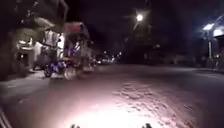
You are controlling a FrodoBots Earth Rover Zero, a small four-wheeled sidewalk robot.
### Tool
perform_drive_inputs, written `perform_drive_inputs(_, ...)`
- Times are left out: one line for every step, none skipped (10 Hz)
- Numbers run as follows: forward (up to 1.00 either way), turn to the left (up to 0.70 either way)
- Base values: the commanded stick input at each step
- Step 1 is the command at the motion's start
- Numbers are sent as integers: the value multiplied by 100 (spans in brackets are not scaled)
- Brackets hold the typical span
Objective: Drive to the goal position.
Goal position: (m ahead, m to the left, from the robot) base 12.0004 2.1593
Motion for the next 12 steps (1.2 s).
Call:
perform_drive_inputs(70,0)
perform_drive_inputs(70,-30)
perform_drive_inputs(70,-11)
perform_drive_inputs(70,0)
perform_drive_inputs(70,0)
perform_drive_inputs(70,0)
perform_drive_inputs(70,0)
perform_drive_inputs(70,0)
perform_drive_inputs(70,0)
perform_drive_inputs(70,0)
perform_drive_inputs(70,0)
perform_drive_inputs(70,0)
